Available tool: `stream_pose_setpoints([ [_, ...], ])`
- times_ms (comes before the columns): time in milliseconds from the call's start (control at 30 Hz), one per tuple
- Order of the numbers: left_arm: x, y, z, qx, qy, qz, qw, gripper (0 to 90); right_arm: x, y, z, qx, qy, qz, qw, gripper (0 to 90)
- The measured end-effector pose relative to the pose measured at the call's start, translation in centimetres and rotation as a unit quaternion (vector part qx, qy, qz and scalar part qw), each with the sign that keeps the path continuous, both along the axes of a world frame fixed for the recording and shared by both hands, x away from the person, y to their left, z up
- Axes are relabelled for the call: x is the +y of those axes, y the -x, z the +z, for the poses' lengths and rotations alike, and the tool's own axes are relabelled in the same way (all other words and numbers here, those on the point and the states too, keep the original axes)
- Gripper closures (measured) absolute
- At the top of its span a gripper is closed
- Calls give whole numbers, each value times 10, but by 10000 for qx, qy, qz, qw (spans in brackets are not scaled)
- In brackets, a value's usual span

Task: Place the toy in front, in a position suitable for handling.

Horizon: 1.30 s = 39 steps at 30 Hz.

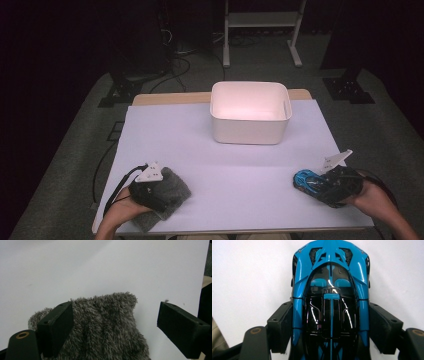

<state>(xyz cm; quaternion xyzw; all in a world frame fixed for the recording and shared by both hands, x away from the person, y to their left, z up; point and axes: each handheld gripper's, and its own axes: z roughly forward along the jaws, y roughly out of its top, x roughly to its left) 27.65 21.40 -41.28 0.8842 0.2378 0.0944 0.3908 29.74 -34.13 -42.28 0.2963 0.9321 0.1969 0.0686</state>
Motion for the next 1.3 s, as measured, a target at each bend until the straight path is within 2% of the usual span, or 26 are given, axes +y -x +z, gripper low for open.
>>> stream_pose_setpoints([
  [267, 1, 0, 0, -7, -37, -16, 10000, 133, 9, 2, 20, -145, -41, 208, 9997, 272],
  [300, 1, 0, -1, 3, -26, -4, 10000, 133, 14, 2, 29, -175, -64, 321, 9993, 272],
  [533, 2, 0, -2, 20, -25, -23, 10000, 133, 38, 2, 62, -329, -310, 722, 9964, 272],
  [667, 2, 0, -1, 3, -7, -20, 10000, 133, 63, 2, 80, -417, -426, 1067, 9925, 272],
  [767, 3, 1, -1, 2, -12, -37, 10000, 133, 85, 2, 88, -461, -475, 1368, 9884, 272],
  [800, 3, 1, -1, 2, -12, -37, 10000, 132, 85, 2, 88, -461, -475, 1368, 9884, 272],
  [833, 3, 1, -1, -1, -5, -35, 10000, 132, 103, 0, 90, -473, -481, 1623, 9844, 272],
  [967, 4, 1, -1, 7, 30, -30, 10000, 132, 133, -1, 90, -433, -446, 1995, 9779, 272],
  [1067, 4, 0, -1, 19, 28, -46, 10000, 133, 150, -2, 86, -369, -434, 2178, 9743, 272],
  [1267, 5, 0, -3, 58, 6, -67, 10000, 133, 182, -5, 70, -243, -398, 2530, 9663, 272],
  [1300, 6, 0, -3, 67, 8, -59, 10000, 133, 185, -4, 67, -219, -381, 2549, 9660, 272],
])
